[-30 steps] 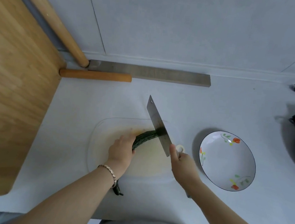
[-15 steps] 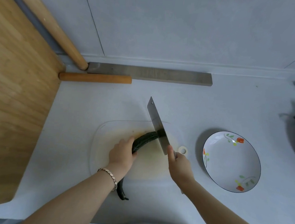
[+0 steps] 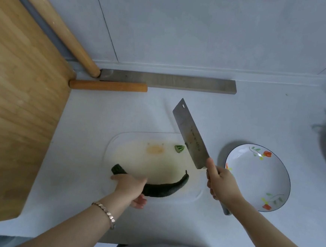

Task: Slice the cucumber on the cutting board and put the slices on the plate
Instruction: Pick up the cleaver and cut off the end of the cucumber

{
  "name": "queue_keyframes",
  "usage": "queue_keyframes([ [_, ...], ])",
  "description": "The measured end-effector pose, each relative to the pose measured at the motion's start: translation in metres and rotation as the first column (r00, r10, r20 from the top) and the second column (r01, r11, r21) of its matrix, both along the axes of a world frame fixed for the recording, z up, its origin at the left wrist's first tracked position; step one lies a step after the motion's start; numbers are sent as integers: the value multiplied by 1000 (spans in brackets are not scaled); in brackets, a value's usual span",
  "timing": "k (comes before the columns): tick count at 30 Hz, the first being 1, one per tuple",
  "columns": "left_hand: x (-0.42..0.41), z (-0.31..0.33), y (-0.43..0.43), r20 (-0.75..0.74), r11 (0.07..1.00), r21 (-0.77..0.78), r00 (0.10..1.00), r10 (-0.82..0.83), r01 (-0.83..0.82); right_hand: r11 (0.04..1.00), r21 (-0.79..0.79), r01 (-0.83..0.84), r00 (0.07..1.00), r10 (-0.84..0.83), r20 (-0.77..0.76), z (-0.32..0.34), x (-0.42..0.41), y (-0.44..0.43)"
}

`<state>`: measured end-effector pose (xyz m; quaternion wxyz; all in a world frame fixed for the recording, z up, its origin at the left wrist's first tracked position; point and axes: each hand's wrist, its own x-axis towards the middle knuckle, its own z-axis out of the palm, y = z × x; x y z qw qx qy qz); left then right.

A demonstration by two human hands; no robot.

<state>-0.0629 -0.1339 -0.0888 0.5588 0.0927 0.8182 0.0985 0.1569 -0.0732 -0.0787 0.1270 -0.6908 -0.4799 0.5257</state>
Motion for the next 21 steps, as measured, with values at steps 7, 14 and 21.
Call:
queue_keyframes([
  [7,22,28,42,-631,511,-9,391,-670,860,998,-50,43,999,-45,-27,3,9,1],
  [14,63,-13,109,-603,427,139,419,-680,894,992,-65,106,993,-108,-37,6,11,6],
  [21,31,-25,111,-690,493,8,362,-627,870,979,-160,122,982,-143,-122,12,6,13],
])
